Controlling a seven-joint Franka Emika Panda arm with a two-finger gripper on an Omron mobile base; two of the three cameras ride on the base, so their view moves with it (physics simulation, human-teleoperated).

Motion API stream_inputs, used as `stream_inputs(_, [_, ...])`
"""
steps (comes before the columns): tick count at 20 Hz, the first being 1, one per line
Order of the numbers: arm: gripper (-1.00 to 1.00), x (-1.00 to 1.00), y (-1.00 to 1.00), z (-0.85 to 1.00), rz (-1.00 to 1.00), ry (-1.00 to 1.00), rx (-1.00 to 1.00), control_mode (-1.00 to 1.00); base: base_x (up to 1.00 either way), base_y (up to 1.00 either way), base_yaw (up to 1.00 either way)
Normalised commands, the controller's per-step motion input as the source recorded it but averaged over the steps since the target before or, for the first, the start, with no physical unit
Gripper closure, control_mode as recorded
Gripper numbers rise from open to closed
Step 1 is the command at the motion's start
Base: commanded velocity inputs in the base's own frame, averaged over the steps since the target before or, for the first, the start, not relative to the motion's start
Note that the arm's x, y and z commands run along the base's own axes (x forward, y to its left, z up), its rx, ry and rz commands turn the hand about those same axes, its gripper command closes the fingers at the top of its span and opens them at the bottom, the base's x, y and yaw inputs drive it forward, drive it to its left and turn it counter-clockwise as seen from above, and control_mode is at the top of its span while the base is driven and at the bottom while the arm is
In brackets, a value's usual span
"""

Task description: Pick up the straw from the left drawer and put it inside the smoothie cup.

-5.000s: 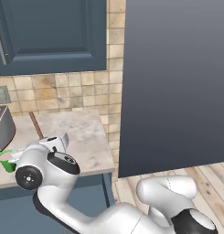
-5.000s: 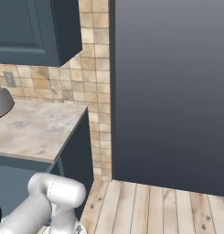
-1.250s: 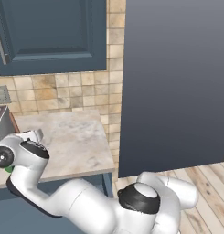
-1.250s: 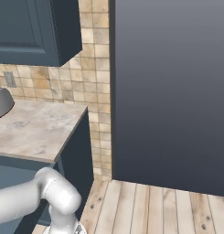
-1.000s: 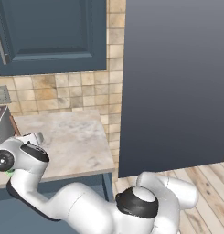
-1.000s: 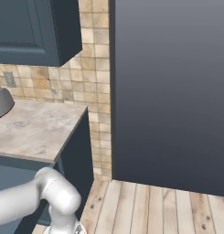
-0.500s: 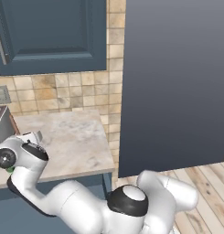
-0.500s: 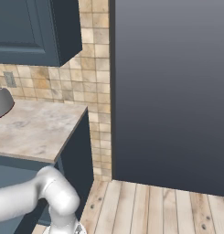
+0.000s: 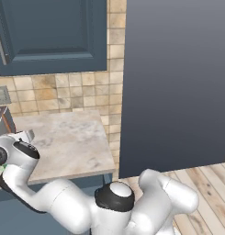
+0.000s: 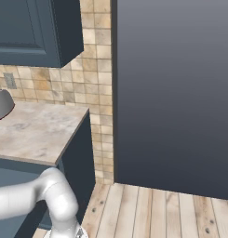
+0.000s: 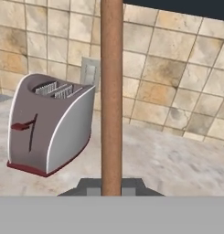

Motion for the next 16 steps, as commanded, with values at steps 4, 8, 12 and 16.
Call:
stream_inputs(4, [1.0,0.04,0.18,-0.07,0.0,0.0,0.0,-1.0,0.0,0.0,0.0])
stream_inputs(8, [1.0,0.08,0.04,-0.18,0.0,0.0,0.0,-1.0,0.0,0.0,0.0])
stream_inputs(12, [1.0,0.1,0.03,-0.23,0.0,0.0,0.0,-1.0,0.0,0.0,0.0])
stream_inputs(16, [1.0,0.12,0.08,-0.2,0.0,0.0,0.0,-1.0,0.0,0.0,0.0])
